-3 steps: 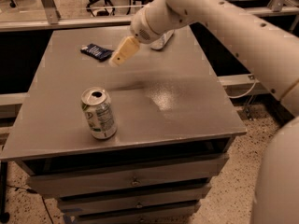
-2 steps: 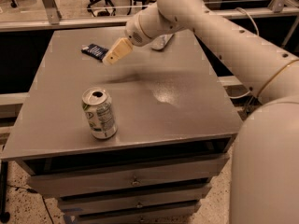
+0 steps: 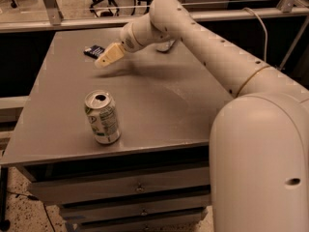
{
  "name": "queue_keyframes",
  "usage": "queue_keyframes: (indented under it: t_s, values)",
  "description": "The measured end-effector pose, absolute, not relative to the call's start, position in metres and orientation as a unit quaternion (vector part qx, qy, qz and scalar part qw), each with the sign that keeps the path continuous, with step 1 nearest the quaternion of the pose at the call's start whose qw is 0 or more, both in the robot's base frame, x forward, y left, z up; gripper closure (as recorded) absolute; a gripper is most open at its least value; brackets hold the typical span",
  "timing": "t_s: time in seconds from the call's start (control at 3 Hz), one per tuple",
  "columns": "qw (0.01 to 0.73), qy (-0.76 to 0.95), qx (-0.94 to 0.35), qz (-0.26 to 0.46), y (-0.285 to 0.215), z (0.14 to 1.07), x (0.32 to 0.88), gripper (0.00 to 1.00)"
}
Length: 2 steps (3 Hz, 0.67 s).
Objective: Pick rxbar blueberry
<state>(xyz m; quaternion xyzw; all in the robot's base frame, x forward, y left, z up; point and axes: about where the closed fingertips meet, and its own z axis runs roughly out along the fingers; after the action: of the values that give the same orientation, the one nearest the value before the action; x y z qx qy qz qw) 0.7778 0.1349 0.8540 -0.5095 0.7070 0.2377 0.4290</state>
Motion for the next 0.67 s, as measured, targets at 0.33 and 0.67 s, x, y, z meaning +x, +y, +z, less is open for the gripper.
queue_keyframes:
  t_s: [0.33,0.67]
  values:
    - [0.432,0.708,-0.502,0.243,0.148,0.843,0.789,0.00]
    - [0.435,0.712,-0.495,0.245,0.157,0.832,0.796,0.18]
